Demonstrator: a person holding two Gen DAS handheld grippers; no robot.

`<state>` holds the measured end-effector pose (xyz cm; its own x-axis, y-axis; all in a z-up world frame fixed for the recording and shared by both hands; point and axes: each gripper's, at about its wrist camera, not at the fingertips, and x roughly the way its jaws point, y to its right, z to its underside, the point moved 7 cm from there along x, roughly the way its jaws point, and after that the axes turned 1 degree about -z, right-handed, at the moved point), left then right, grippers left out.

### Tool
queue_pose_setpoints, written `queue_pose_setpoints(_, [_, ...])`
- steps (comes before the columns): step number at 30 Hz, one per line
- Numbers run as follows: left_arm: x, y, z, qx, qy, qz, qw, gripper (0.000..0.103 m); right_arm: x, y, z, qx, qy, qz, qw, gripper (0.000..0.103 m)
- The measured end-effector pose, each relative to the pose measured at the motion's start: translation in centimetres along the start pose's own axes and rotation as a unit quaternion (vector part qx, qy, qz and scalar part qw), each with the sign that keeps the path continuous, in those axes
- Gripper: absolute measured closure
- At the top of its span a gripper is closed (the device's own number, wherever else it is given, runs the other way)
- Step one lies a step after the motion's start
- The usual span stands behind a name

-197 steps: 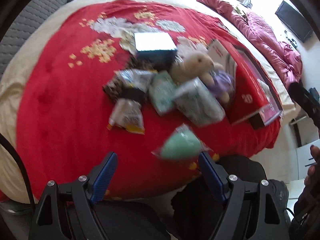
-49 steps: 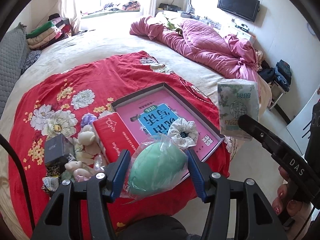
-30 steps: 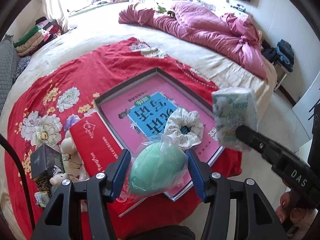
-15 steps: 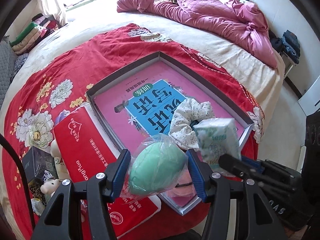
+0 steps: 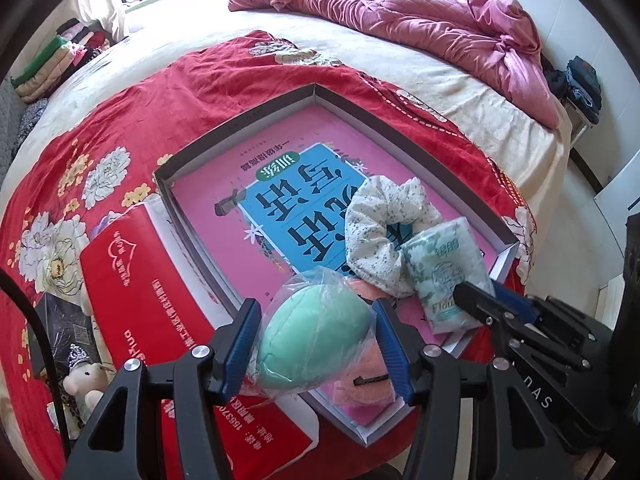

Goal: Organize soft objects
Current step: 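Lower and release the green sponge with the left tool while the right tool releases the tissue pack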

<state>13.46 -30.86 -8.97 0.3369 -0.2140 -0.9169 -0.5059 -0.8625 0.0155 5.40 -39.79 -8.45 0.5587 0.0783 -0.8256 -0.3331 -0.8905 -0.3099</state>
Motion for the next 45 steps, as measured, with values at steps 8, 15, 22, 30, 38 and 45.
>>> queue_pose_setpoints(8, [1.5,0.3,-0.3,0.005,-0.017,0.000,0.9998,0.046,-0.3,1.1,-0.8,-0.024,0.028,0.055,0.998,0.070])
queue_pose_setpoints(15, [2.6,0.6,-0.3,0.008,-0.027,0.002,0.9996,0.046,-0.1,1.1,-1.0,-0.032,0.034,0.064,0.997,0.068])
queue_pose_setpoints(22, [3.0,0.8,-0.3,0.011,-0.030,0.000,0.9995,0.045,-0.6,1.0,-1.1,-0.042,0.037,0.074,0.996,0.066])
queue_pose_setpoints(30, [3.1,1.0,-0.3,0.011,-0.030,0.005,0.9995,0.044,-1.4,0.5,-1.5,-0.043,0.048,0.067,0.996,0.064])
queue_pose_setpoints(38, [3.4,0.7,-0.8,0.010,-0.031,-0.003,0.9995,0.039,-1.9,0.7,-1.7,-0.037,0.053,0.069,0.996,0.060])
queue_pose_setpoints(45, [2.9,0.5,-0.8,0.001,-0.024,0.005,0.9997,0.037,-2.0,0.6,-1.7,-0.041,0.053,0.072,0.995,0.054])
